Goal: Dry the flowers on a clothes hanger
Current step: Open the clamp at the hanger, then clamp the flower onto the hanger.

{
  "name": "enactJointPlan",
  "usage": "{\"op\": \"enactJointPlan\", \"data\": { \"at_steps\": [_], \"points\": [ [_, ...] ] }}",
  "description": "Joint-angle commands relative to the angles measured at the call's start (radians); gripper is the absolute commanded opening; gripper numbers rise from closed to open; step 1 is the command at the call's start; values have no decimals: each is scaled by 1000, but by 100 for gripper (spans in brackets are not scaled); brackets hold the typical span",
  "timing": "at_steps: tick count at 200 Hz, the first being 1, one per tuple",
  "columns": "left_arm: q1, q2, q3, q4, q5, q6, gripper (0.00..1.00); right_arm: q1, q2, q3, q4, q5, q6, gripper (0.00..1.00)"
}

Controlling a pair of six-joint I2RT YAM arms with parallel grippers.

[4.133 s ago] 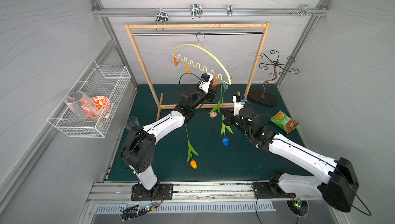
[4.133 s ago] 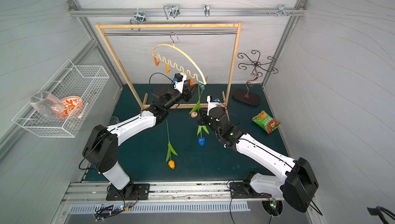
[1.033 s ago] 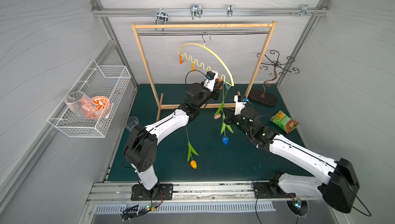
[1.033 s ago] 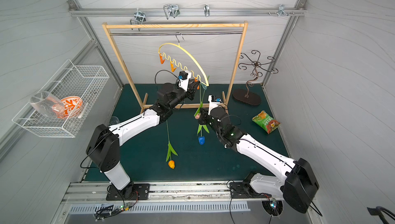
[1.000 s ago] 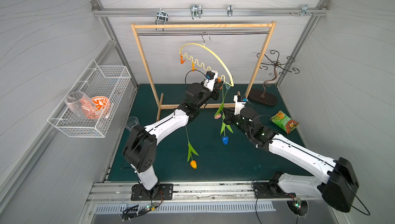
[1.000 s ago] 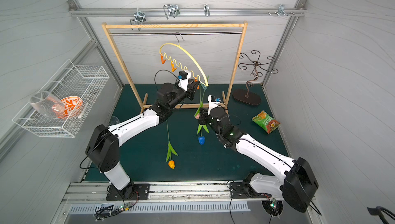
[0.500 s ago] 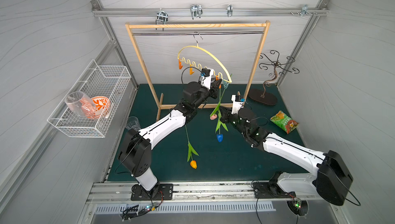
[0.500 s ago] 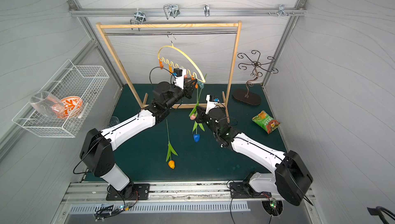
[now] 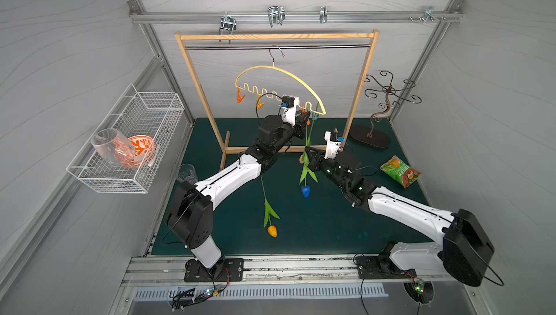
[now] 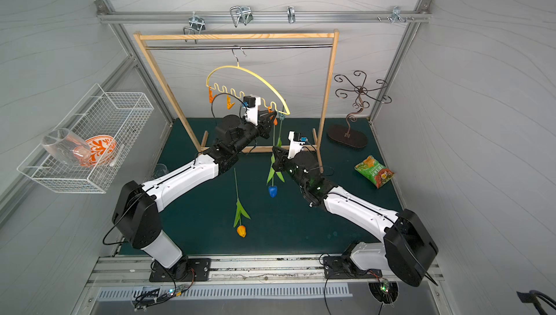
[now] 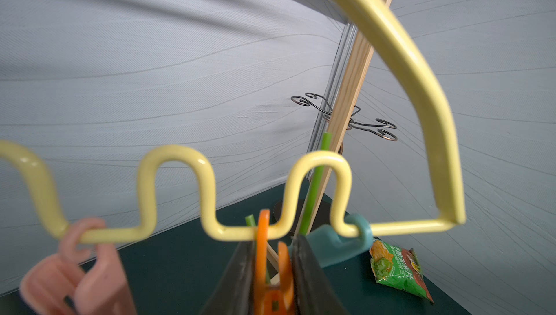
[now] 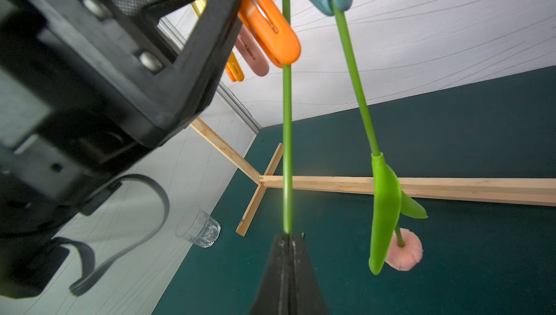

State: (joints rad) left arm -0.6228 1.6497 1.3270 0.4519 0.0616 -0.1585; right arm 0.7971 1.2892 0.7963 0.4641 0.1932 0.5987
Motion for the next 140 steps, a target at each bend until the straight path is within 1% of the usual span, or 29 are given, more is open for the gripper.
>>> {"op": "enactJointPlan", "data": {
  "at_steps": [1,91,140],
  "points": [
    [-3,-40,14,42,-10,-9,24,5,9,24,47,-15,10,0],
    [-3,-44,11,36,-7,-19,23,10,40,98,23,-7,-20,0],
    [-3,-40,12,36,-4,-24,23,9,51,112,18,-13,-23,0]
  ]
}}
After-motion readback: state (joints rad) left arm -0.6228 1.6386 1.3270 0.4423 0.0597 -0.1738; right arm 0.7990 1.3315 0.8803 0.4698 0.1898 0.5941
